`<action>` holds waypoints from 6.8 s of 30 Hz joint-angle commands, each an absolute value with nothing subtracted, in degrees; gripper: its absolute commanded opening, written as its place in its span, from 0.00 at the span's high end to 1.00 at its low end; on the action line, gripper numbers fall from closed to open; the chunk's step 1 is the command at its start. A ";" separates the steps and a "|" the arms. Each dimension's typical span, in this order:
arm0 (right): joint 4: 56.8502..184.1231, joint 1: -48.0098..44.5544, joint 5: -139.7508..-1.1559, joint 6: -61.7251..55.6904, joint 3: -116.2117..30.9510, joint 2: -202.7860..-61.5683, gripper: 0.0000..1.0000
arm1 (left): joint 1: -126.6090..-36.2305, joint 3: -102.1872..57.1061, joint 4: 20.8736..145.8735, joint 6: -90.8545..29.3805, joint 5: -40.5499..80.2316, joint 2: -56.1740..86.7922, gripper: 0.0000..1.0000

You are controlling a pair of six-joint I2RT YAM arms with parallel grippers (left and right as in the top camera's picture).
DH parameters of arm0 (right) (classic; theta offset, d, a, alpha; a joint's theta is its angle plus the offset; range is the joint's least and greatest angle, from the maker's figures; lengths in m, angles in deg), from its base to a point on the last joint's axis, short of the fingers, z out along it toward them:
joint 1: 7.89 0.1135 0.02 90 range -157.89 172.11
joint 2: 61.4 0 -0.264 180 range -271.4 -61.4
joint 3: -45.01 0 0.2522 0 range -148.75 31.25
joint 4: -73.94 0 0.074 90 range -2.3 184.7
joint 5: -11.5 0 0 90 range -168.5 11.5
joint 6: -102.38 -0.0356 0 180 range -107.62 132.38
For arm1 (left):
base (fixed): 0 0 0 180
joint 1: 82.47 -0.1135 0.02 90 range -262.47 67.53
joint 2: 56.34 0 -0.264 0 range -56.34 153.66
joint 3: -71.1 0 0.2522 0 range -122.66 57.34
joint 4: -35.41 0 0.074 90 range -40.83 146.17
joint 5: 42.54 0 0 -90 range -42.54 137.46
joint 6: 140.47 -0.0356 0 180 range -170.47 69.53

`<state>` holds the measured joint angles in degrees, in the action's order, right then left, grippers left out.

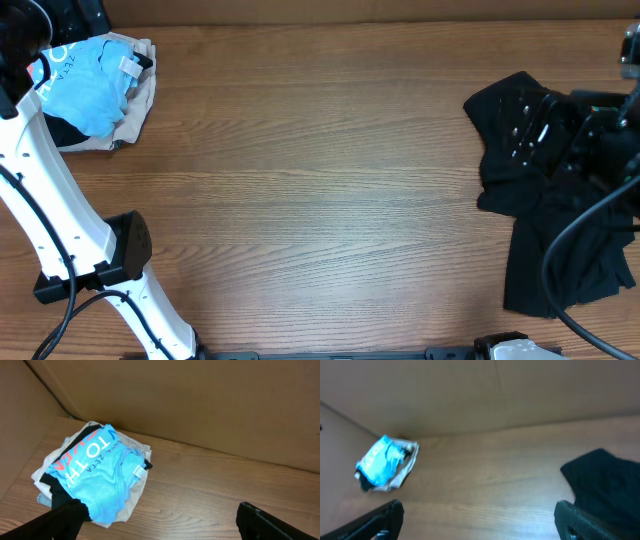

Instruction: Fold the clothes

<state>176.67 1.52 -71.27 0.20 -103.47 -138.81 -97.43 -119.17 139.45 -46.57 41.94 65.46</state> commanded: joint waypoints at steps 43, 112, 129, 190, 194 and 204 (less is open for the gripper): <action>85.55 -1.24 -77.44 0.41 27.43 -68.74 0.00 | -97.01 -119.02 139.36 -47.69 42.31 65.55 0.00; 92.52 -1.21 -77.59 0.39 30.78 -61.57 0.00 | -96.69 -110.06 139.32 -47.69 42.31 59.10 0.00; 92.52 -1.21 -77.59 0.39 30.78 -61.57 0.00 | -96.64 -35.46 139.19 -47.69 42.33 12.83 0.00; 92.52 -1.21 -77.59 0.39 30.78 -61.57 0.00 | -86.94 57.06 53.09 -40.61 42.07 -56.09 0.00; 92.52 -1.21 -77.59 0.39 30.78 -61.57 0.00 | -86.94 57.06 53.09 -40.61 42.07 -56.09 0.00; 92.52 -1.21 -77.59 0.39 30.78 -61.57 0.00 | -86.94 57.06 53.09 -40.61 42.07 -56.09 0.00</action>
